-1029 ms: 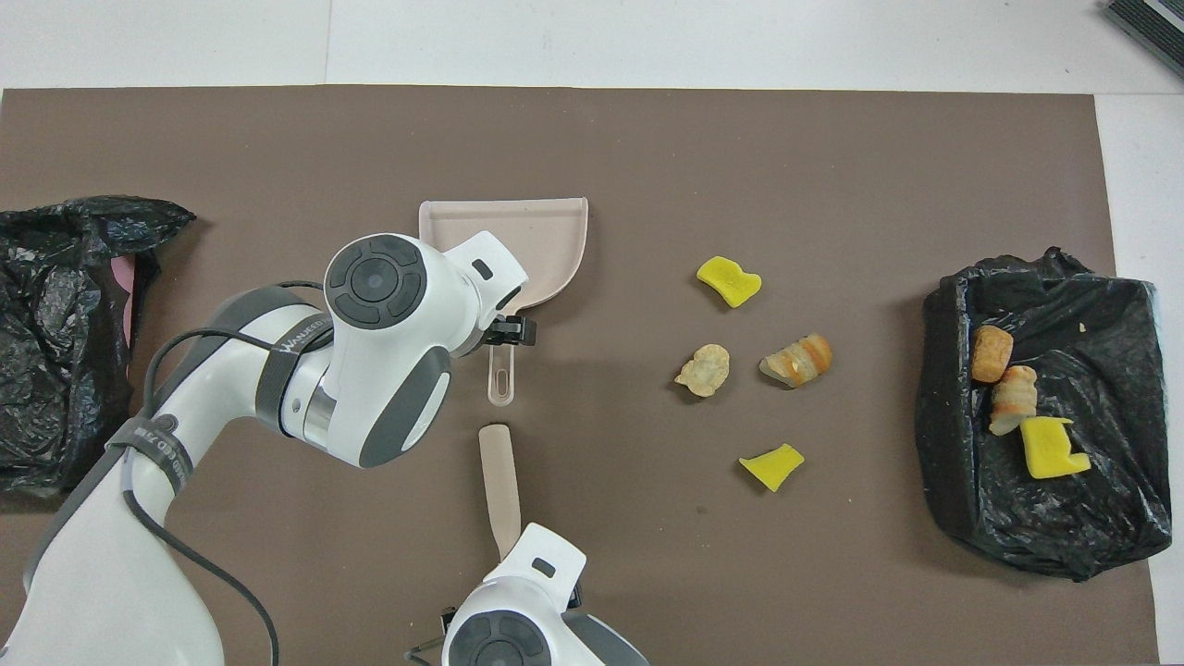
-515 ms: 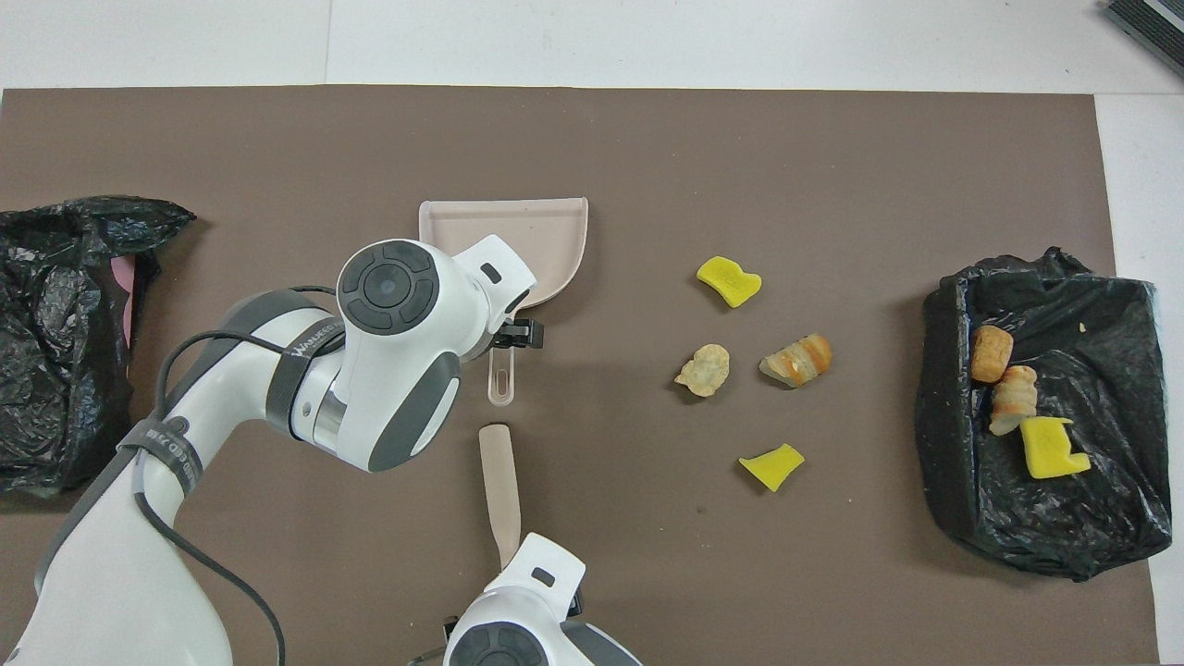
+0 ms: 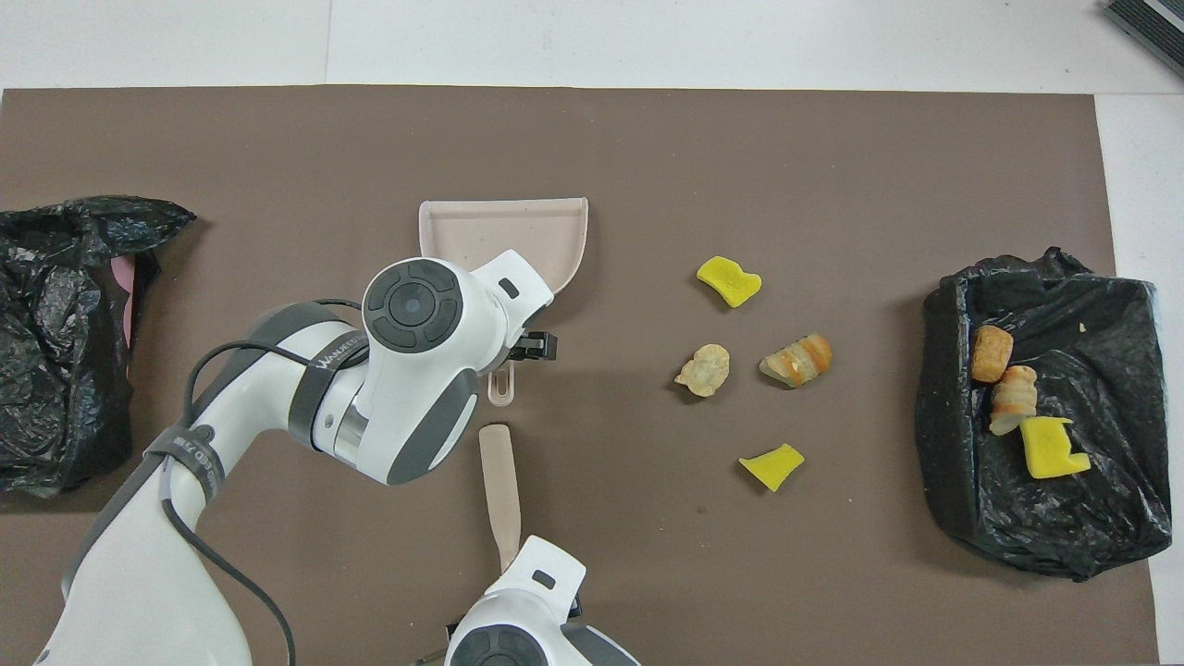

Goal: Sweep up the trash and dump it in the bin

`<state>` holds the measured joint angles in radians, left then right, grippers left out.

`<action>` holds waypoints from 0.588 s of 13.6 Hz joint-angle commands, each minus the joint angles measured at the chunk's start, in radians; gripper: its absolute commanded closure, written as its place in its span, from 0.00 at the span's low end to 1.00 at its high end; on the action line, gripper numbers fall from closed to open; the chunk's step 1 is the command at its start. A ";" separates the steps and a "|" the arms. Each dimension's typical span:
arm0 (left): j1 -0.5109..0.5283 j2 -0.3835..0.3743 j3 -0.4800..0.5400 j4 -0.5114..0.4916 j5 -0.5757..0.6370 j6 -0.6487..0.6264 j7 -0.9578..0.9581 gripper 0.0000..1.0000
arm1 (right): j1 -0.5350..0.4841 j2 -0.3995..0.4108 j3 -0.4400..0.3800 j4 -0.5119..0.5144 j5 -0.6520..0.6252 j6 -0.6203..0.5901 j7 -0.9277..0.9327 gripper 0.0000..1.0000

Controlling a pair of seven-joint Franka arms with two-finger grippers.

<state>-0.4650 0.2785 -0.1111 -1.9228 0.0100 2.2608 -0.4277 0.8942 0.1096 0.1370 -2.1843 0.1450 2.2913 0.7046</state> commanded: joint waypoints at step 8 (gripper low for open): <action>0.083 -0.015 0.016 0.069 0.105 -0.055 0.124 1.00 | -0.101 -0.158 -0.008 -0.017 -0.007 -0.085 0.001 1.00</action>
<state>-0.4169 0.2765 -0.0918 -1.8937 0.0947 2.2558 -0.3634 0.8420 0.0420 0.1261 -2.1801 0.1434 2.2647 0.7047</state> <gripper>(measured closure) 0.687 0.736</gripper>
